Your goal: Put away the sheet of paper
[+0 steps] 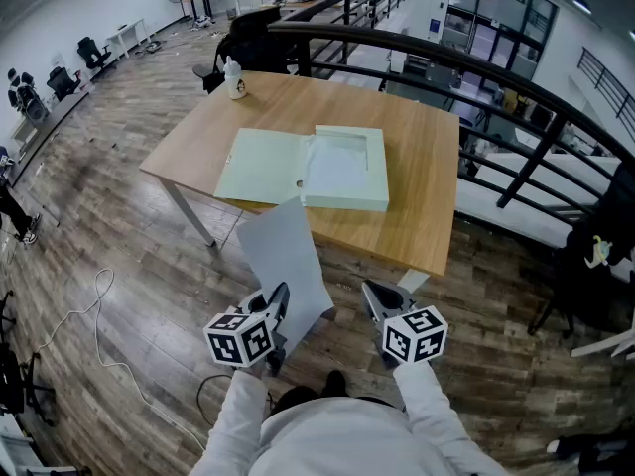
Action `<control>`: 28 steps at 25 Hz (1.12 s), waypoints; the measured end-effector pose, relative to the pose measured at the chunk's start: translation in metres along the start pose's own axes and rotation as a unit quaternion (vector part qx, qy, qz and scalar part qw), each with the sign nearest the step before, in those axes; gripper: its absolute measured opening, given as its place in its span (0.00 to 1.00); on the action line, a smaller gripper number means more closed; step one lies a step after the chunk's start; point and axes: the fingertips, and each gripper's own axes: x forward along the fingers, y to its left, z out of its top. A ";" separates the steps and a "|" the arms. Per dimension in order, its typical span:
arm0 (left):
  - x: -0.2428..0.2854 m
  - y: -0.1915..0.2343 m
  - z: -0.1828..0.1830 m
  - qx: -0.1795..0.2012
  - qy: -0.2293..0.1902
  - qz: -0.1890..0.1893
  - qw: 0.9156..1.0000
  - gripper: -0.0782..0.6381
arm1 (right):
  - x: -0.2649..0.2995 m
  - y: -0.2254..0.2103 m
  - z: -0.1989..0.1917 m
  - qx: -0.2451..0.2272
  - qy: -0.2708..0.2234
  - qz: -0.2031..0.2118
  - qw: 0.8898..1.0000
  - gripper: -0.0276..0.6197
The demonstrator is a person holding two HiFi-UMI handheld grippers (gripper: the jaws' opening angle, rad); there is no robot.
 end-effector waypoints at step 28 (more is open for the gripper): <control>0.042 0.039 0.071 0.012 -0.007 -0.002 1.000 0.13 | 0.052 -0.042 0.041 0.023 -0.028 0.004 0.999 0.09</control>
